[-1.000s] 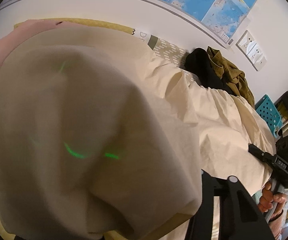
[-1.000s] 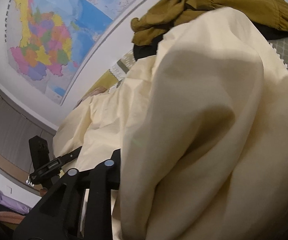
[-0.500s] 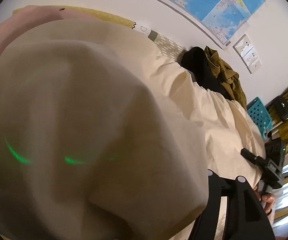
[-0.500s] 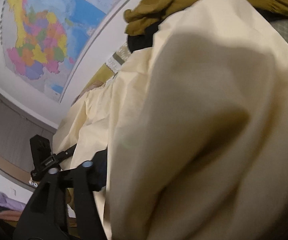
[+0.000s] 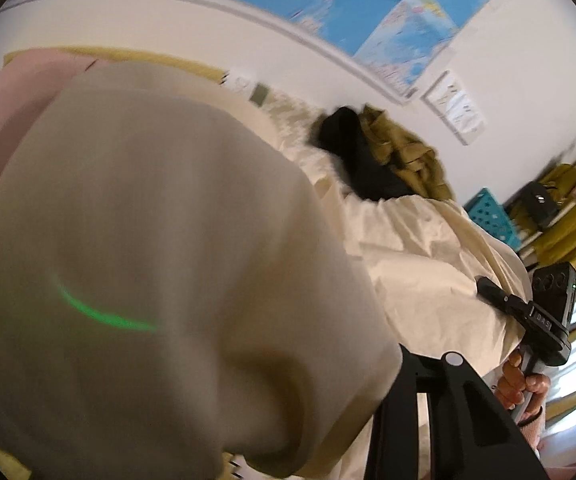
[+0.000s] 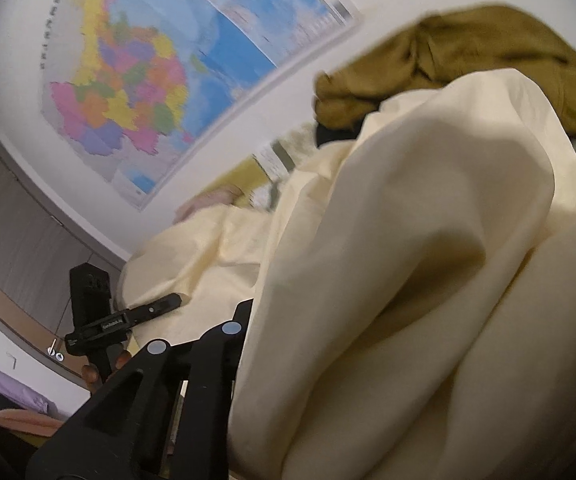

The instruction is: Fold large clothes

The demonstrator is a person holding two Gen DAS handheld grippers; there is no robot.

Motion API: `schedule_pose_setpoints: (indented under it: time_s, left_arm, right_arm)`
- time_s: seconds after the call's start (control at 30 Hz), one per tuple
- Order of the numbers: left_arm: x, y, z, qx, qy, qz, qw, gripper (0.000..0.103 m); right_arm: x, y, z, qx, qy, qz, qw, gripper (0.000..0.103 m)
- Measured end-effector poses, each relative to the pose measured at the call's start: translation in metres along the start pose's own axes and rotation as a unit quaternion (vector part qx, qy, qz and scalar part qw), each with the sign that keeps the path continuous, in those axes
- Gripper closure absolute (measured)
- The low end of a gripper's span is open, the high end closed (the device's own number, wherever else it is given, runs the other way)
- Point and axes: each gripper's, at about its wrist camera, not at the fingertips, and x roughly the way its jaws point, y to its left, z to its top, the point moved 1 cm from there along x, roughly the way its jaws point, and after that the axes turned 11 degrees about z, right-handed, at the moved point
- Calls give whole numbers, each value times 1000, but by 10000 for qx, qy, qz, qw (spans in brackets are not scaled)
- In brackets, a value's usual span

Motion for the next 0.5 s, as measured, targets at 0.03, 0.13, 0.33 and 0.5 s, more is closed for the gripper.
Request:
schedule_pose_setpoints:
  time_s: [0.03, 0.13, 0.33, 0.5]
  left_arm:
    - [-4, -2, 1, 20, -35, -59, 10000, 65]
    - [-22, -11, 9, 127, -179, -257, 9994, 65]
    - [-59, -26, 37, 376, -656, -447, 9961, 65]
    - [-90, -21, 76, 470, -1123, -202, 9924, 65]
  right_arm:
    - [-6, 8, 3, -60, -59, 25, 10000, 87]
    - [-19, 31, 11, -288, -200, 97, 9993, 87]
    - [-25, 78, 37, -796, -385, 282, 9957, 87]
    - [-4, 109, 69, -1182, -433, 459, 9910, 88]
